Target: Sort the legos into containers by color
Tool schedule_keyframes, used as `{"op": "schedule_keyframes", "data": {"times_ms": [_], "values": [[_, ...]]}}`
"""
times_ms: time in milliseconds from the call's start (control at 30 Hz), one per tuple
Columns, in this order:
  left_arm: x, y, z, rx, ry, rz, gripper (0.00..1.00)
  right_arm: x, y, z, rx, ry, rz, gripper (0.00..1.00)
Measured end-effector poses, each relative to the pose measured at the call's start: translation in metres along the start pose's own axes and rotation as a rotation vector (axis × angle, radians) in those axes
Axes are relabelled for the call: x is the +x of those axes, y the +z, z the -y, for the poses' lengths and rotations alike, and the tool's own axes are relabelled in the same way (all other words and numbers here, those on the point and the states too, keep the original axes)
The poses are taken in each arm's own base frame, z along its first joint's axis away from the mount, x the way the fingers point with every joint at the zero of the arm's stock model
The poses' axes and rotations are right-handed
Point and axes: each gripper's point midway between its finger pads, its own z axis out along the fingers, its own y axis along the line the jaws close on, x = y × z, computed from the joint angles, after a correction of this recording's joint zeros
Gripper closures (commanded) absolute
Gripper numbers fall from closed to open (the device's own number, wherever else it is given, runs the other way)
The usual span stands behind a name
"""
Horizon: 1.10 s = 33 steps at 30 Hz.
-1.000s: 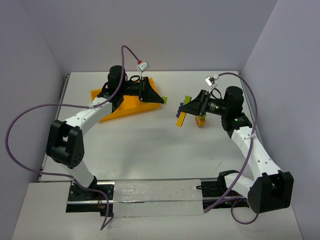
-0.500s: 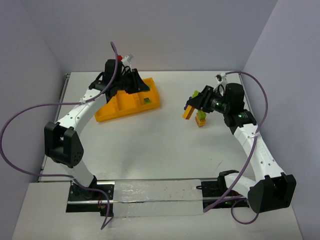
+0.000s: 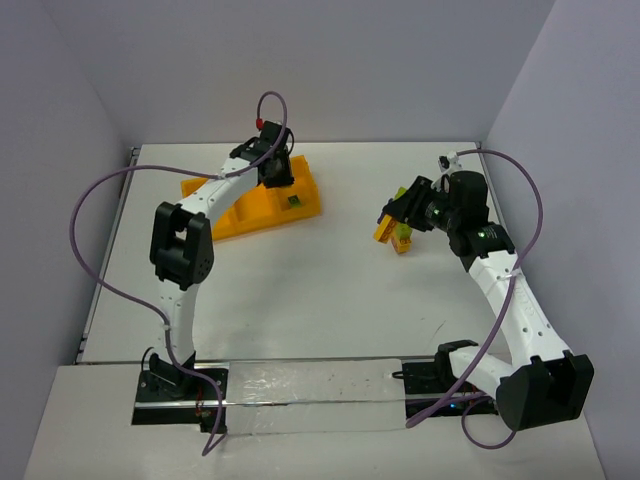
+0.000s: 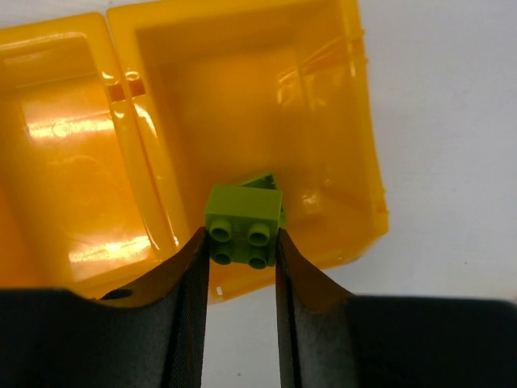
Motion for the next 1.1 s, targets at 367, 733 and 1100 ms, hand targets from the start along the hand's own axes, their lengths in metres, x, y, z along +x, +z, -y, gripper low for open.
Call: {"op": "schedule_keyframes", "data": {"times_ms": [367,733,1100], "values": [[0.008,0.007,-0.003,-0.028,0.035,-0.013,0.23,0.002,0.0,0.001,0.003,-0.007,-0.009,1.0],[0.008,-0.122,0.071,0.444,0.136,0.026,0.25,0.005,0.004,0.001,0.0,0.026,-0.032,1.0],[0.088,-0.217,0.167,0.87,0.335,-0.049,0.04,0.001,0.014,0.004,0.049,0.199,-0.033,1.0]]}}
